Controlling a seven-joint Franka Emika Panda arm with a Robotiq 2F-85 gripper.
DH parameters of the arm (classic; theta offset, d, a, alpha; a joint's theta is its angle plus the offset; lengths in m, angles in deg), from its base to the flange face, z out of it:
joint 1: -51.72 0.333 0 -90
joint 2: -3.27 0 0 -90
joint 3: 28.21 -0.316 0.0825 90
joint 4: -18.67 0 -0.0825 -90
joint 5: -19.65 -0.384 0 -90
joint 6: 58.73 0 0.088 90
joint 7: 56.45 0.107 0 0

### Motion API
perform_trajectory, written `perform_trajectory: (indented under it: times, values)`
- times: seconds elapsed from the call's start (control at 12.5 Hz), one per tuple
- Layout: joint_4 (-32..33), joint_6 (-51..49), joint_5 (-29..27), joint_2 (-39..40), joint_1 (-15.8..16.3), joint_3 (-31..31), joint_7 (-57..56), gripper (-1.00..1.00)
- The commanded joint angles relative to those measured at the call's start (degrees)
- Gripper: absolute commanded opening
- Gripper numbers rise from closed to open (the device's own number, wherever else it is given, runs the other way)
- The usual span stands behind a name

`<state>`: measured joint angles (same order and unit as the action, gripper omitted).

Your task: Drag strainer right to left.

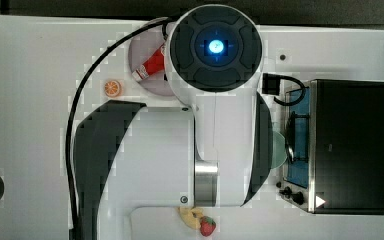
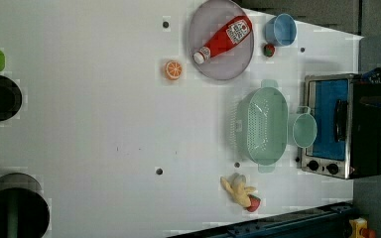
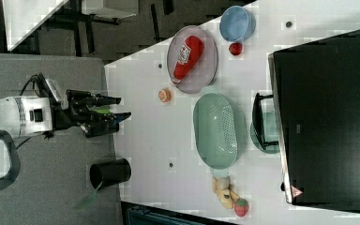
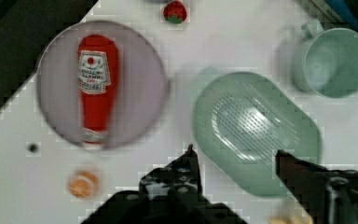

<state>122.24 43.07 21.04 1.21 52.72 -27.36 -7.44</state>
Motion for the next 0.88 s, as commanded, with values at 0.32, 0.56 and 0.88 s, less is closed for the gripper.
perform_trajectory:
  times: [0.32, 0.56, 0.88]
  values:
    - [20.2, -10.0, 0.6, -28.9, -1.7, 3.0, 0.9, 1.0]
    - [24.3, -7.2, 0.6, -25.6, -1.6, 2.5, 3.0, 1.0]
    - [31.2, 5.4, 0.6, -17.1, -1.5, 2.4, 13.9, 1.0]
